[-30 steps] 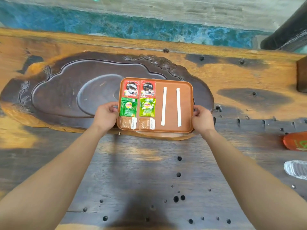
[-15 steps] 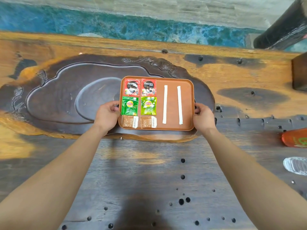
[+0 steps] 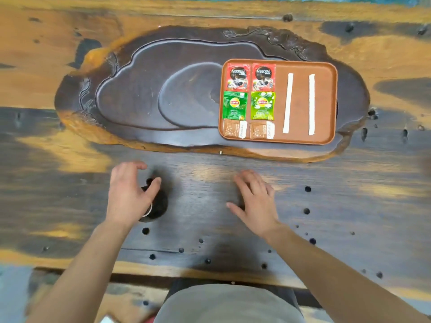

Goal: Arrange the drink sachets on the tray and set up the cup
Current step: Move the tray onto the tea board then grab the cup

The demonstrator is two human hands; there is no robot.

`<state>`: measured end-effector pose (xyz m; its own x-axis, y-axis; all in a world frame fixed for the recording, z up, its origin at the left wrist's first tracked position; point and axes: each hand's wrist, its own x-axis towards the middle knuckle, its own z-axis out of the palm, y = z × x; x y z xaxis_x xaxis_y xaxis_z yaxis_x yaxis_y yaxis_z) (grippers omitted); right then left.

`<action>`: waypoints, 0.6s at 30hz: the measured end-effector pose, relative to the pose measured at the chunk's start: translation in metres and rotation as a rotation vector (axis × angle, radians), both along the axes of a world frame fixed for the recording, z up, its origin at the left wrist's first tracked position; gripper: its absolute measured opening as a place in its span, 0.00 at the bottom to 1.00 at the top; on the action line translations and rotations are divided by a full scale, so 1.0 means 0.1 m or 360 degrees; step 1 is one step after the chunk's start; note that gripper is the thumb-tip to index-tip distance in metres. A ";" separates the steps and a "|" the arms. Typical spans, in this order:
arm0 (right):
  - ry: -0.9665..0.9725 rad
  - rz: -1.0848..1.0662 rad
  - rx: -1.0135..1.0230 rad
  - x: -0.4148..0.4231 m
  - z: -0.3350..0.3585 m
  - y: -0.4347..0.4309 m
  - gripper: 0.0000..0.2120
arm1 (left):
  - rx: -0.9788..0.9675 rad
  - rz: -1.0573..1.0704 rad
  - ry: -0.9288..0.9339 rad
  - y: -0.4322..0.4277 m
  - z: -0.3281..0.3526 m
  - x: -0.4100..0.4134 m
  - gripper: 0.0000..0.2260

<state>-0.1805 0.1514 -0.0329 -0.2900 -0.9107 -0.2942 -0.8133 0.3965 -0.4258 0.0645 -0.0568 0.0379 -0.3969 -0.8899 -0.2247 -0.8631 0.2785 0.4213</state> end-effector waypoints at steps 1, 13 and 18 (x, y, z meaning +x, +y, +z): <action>-0.0002 0.0050 0.0095 0.10 -0.06 -0.03 0.38 | 0.0020 0.0009 -0.0013 0.05 -0.03 0.20 0.20; 0.0321 0.0159 0.0352 0.42 -0.26 -0.14 0.49 | 0.0144 -0.0018 0.0008 0.52 -0.53 0.77 0.38; 0.0328 0.0159 0.0355 0.43 -0.25 -0.15 0.49 | 0.0034 -0.0104 -0.0003 0.52 -0.60 0.76 0.40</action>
